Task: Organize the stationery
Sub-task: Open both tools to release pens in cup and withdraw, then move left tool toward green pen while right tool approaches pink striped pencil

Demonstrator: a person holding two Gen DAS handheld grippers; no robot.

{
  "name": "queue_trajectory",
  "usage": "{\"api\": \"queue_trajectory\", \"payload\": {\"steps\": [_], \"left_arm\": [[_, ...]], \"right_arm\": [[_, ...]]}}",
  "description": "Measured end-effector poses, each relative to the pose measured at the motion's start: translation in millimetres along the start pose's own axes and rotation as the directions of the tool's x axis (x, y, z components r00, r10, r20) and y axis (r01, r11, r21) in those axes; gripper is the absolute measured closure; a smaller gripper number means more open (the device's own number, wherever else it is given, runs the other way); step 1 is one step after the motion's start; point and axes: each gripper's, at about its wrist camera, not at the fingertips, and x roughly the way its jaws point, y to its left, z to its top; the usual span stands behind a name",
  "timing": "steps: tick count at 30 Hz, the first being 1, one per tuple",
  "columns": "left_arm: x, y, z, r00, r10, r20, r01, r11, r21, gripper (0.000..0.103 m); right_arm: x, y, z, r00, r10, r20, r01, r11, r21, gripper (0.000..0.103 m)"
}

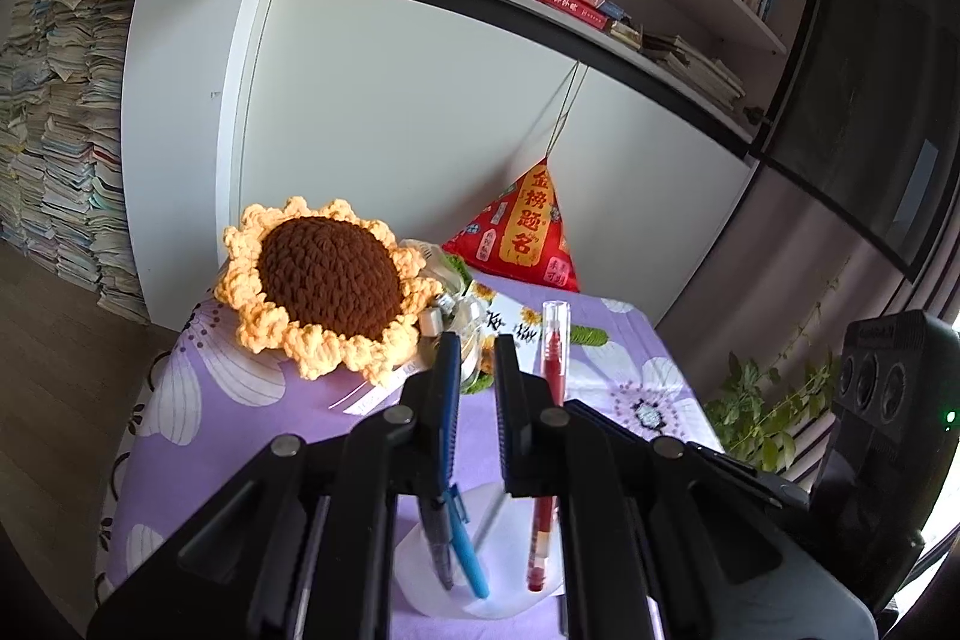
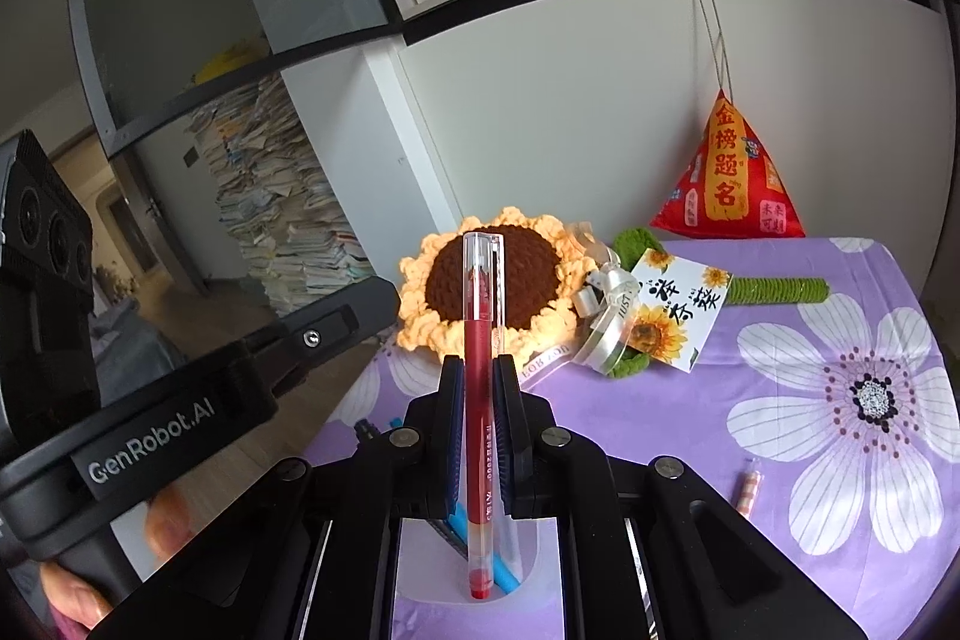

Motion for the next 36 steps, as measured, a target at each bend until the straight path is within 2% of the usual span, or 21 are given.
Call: {"api": "queue_trajectory", "payload": {"steps": [9,15,23,28,30,32,36], "left_arm": [[-4,4,-14,0.995,0.097,-0.018,-0.096,0.994,0.050,0.094],[-11,13,-23,0.994,0.109,-0.031,-0.108,0.994,0.029,0.095],[-19,15,-45,0.988,0.135,-0.068,-0.133,0.990,0.041,0.094],[-20,15,-53,0.985,0.141,-0.098,-0.137,0.990,0.041,0.087],[-22,13,-55,0.985,0.137,-0.101,-0.133,0.990,0.041,0.077],[-25,10,-56,0.986,0.136,-0.094,-0.132,0.990,0.048,0.073],[-33,0,-58,0.988,0.133,-0.082,-0.126,0.989,0.081,0.072]], "right_arm": [[-5,-1,-13,0.999,-0.032,-0.010,0.032,0.999,-0.017,0.093],[-12,3,-19,0.999,-0.046,-0.022,0.045,0.998,-0.044,0.093],[-3,5,-33,0.992,-0.078,-0.102,0.071,0.995,-0.064,0.093],[-3,7,-37,0.989,-0.070,-0.126,0.063,0.996,-0.060,0.093],[-6,8,-38,0.989,-0.077,-0.130,0.069,0.995,-0.067,0.093],[-9,8,-38,0.989,-0.077,-0.129,0.069,0.996,-0.064,0.093],[-26,2,-36,0.990,-0.089,-0.111,0.084,0.995,-0.051,0.093]]}}
